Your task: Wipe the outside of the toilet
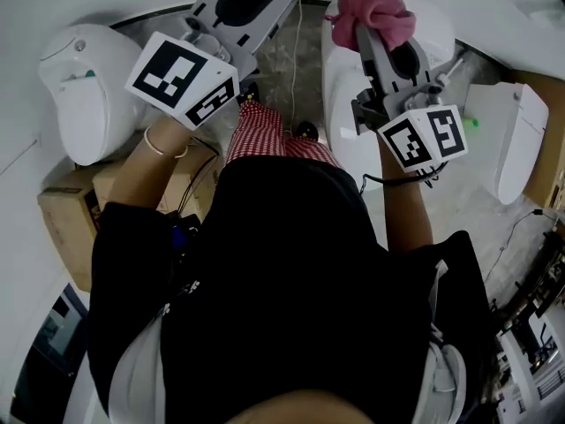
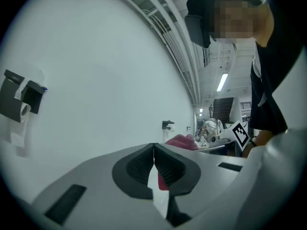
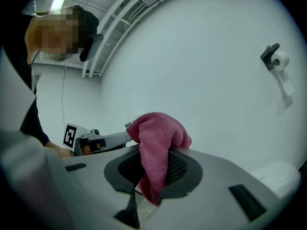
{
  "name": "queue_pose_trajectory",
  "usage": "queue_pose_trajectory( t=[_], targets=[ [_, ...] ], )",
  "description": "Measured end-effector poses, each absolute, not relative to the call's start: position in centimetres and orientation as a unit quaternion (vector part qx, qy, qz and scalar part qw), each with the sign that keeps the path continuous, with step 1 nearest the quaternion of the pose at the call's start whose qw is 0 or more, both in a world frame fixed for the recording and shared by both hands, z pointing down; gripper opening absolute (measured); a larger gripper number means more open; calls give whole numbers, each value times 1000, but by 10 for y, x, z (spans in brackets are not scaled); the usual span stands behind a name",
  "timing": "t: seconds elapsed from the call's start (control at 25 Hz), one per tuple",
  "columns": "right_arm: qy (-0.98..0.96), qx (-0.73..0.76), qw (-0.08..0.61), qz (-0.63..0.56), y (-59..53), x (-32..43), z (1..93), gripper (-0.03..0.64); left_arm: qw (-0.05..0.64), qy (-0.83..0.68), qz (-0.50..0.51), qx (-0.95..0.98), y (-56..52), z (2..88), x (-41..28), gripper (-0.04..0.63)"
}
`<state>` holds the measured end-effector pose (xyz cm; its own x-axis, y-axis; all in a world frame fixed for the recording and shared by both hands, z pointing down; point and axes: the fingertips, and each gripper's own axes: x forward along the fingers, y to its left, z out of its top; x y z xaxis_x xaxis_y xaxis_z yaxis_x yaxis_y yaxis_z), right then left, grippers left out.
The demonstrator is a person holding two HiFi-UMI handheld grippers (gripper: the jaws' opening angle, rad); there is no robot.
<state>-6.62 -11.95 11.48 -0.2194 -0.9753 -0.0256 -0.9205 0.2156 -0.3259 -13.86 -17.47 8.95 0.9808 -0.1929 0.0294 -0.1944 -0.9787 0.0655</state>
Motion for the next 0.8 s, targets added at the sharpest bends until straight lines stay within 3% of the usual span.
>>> queue_pose_trajectory(
  t=[0.4,0.8],
  targets=[
    [716,-662,97,-200,-217,-120,195,78,71,-51,40,995,-261,166,-162,10],
    [614,-735,126,-259,-251,-108,296,78,101,-34,47,993,-304,252,-151,9]
  ],
)
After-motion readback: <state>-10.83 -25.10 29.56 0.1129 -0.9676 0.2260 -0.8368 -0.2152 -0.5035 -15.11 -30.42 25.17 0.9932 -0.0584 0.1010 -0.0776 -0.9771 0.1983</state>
